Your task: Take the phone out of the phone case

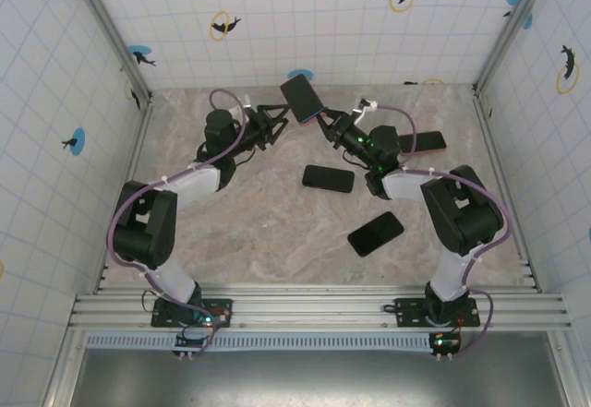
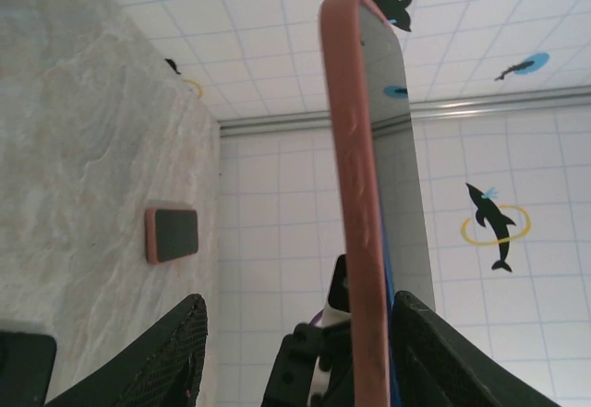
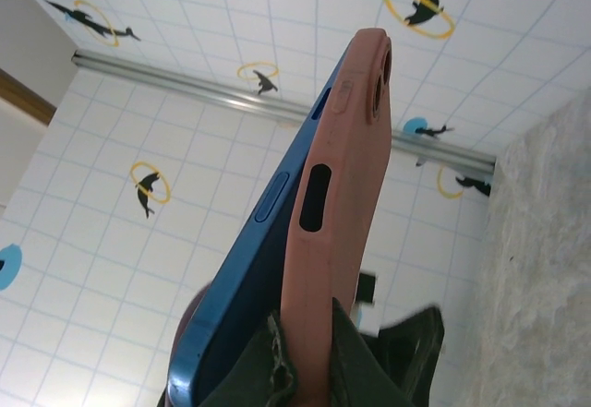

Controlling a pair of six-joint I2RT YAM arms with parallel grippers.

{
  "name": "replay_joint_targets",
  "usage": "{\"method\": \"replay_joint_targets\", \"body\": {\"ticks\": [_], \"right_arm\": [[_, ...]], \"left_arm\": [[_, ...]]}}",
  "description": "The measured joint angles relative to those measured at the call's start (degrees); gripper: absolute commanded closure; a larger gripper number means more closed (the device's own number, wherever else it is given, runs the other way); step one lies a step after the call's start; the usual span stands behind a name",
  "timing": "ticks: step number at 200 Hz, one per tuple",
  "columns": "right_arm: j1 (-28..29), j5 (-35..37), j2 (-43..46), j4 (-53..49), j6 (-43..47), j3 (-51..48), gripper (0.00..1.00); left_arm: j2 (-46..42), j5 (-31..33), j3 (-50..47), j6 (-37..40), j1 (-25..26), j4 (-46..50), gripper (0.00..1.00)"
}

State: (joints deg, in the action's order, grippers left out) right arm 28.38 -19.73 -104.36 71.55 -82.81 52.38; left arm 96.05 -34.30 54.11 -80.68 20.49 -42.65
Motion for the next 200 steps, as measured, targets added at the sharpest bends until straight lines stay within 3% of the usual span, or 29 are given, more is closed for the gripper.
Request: {"method": "replay_joint_targets", "body": {"ticks": [46, 108, 200], "right_arm": [[-0.09, 4.57, -3.89, 0.85, 1.03, 0.5, 0.98], [0.92, 9.7, -4.59, 0.52, 4.46, 0.96, 0.98], [3.19, 12.61, -4.59, -0.68, 8.31, 0.96, 0.98]], "left_arm": [[-4.2, 3.28, -3.34, -1.6, 2.78, 1.99, 0.44], [-7.96, 11.72, -4.04, -7.74, 10.97, 1.73, 0.43], [-6.43, 22.16, -3.76, -17.49, 14.16, -1.97, 0.51]]}}
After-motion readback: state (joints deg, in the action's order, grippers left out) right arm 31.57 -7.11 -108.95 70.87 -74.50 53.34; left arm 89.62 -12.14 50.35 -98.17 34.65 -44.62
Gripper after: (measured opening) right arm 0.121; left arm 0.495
